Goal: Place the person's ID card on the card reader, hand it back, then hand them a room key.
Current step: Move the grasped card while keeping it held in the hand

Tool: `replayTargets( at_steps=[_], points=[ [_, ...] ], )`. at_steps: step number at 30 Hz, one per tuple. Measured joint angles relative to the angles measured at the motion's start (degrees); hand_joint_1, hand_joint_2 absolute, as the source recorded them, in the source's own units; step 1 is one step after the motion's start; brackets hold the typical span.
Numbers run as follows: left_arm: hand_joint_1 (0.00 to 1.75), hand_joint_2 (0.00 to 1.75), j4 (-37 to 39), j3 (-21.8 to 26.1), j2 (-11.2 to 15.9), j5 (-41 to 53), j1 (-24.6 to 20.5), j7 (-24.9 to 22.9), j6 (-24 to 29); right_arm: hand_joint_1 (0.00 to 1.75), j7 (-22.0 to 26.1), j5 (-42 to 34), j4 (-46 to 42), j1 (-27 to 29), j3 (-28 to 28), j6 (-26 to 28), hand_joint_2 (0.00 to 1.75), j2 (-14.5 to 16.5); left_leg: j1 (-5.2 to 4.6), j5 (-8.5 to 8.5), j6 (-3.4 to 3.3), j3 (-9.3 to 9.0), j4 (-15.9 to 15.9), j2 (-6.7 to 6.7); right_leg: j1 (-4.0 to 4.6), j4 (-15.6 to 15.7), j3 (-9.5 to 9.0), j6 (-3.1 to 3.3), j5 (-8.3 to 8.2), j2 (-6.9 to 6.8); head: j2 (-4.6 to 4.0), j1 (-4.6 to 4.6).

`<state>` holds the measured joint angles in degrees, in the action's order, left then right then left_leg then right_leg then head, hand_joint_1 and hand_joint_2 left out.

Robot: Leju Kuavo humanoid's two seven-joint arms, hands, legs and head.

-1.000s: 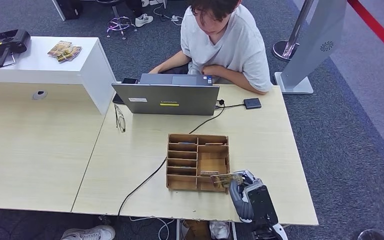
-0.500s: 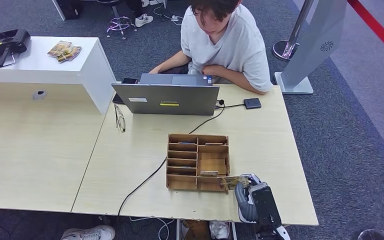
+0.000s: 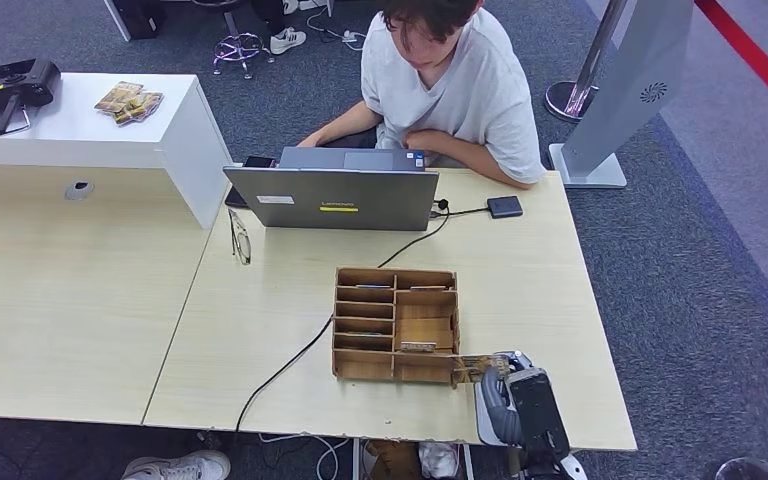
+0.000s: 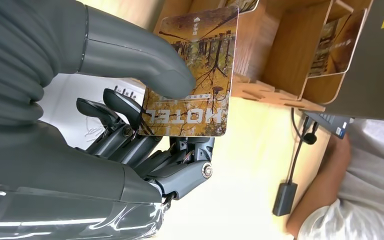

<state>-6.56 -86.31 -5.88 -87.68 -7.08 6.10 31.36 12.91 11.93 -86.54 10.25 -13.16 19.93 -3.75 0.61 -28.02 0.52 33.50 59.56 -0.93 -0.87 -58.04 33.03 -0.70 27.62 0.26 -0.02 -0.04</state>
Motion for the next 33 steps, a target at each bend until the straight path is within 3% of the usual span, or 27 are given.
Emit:
replayTargets(
  at_steps=[33],
  points=[
    [0.00,0.00,0.0,0.0,0.0,-1.1,0.0,0.7,0.2,1.75,-3.2,3.7,1.2,2.6,3.4,-0.9,1.75,-1.4,0.00,-0.02,0.01,0.02,0.0,0.00,0.00,0.0,0.02,0.02,0.02,0.00,0.00,0.00]
  ],
)
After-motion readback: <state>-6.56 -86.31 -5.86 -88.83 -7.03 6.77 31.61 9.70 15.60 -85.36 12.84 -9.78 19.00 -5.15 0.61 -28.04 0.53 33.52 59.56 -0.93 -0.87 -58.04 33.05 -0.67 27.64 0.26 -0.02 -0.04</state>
